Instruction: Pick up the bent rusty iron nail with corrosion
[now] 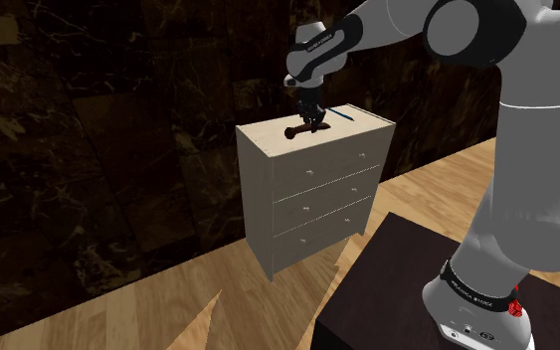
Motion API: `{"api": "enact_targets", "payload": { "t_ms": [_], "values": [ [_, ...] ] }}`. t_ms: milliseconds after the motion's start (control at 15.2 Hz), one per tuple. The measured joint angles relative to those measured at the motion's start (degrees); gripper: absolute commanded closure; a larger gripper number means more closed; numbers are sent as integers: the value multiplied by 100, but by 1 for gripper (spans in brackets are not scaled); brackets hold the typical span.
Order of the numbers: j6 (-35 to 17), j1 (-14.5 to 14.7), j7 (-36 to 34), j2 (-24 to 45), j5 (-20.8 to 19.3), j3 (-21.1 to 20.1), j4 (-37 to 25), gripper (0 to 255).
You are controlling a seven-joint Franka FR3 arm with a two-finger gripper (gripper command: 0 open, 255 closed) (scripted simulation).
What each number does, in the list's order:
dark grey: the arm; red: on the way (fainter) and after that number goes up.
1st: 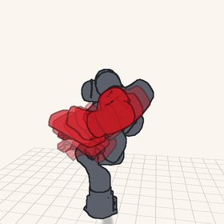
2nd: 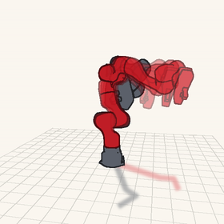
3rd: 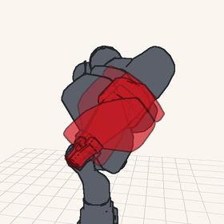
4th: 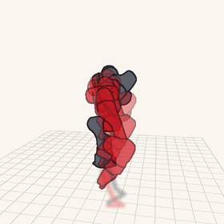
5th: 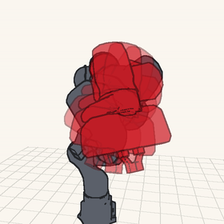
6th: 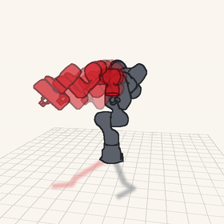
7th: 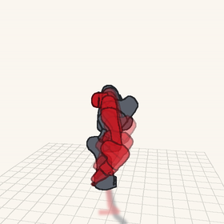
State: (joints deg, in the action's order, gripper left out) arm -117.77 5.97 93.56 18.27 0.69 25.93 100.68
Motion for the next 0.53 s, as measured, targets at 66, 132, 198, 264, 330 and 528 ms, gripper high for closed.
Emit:
{"api": "enact_targets", "payload": {
  "t_ms": [66,132,198,264,330,528],
  "values": [
    [0,0,0,0,0,0,0,255],
    [0,0,0,0,0,0,1,255],
    [0,0,0,0,0,0,1,255],
    [5,-2,1,10,4,-2,-13,255],
    [41,-6,8,5,3,1,-44,255],
    [205,5,2,-67,-28,13,-144,255]
  ]
}}
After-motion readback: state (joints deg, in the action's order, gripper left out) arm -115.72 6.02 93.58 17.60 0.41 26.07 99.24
